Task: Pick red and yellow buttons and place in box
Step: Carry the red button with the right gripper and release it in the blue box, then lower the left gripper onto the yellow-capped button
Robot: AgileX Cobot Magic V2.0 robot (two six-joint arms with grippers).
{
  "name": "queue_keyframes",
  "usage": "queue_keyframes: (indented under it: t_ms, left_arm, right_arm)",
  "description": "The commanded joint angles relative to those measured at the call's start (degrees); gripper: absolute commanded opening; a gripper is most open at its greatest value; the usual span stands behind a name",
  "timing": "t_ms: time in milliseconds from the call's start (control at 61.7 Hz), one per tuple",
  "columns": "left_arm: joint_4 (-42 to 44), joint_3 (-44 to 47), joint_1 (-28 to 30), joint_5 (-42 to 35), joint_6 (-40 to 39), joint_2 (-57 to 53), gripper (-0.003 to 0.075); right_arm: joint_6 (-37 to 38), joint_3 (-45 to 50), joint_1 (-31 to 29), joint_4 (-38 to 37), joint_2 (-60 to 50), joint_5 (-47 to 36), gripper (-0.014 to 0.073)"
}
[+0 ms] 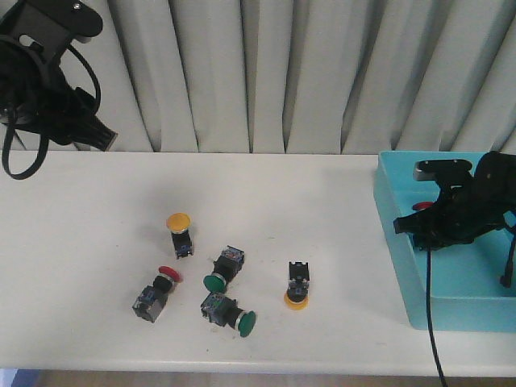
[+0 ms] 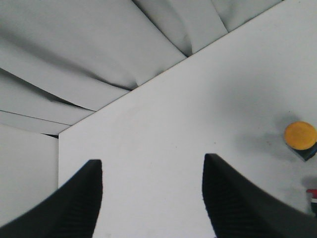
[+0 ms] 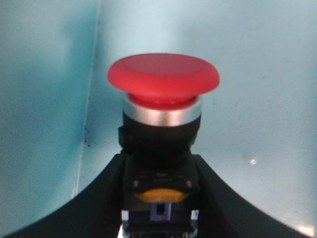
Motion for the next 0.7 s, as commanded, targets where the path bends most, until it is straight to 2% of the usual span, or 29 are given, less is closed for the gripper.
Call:
queue_keyframes:
  t_ms: [0,194,308,502,681]
  left_arm:
    - [1.7,-1.4,-0.1,-3.0,-1.2,-1.4,0.0433]
    - [1.2,-1.4,-0.1,-3.5,-1.2,-1.3,0.0433]
    - [1.2,-1.4,-0.1,-4.2,-1.2,-1.3,0.0433]
    - [0.6,-2.6,-0.1,-7.3,-4.4,-0.8,0.0433]
    - [-7.4,-9.4,-0.1,-6.4,-3.8,3.1,0.0433]
  right_arm:
    - [-0.2,-1.7,-0.2,-0.3,-2.1,-1.4,0.0245]
    - [-1.9,-1.7,-0.2,-0.3,-2.6,-0.5,0.0471]
    - [-1.9,-1.7,-0.2,-0.3,-4.2,1.0,0.0559]
    - [-1.9,-1.7,-0.2,0.0,-12.1,2.2,0.058]
    - [-1.8,-1.7,-0.2,2.2,-22.0,2.9,0.058]
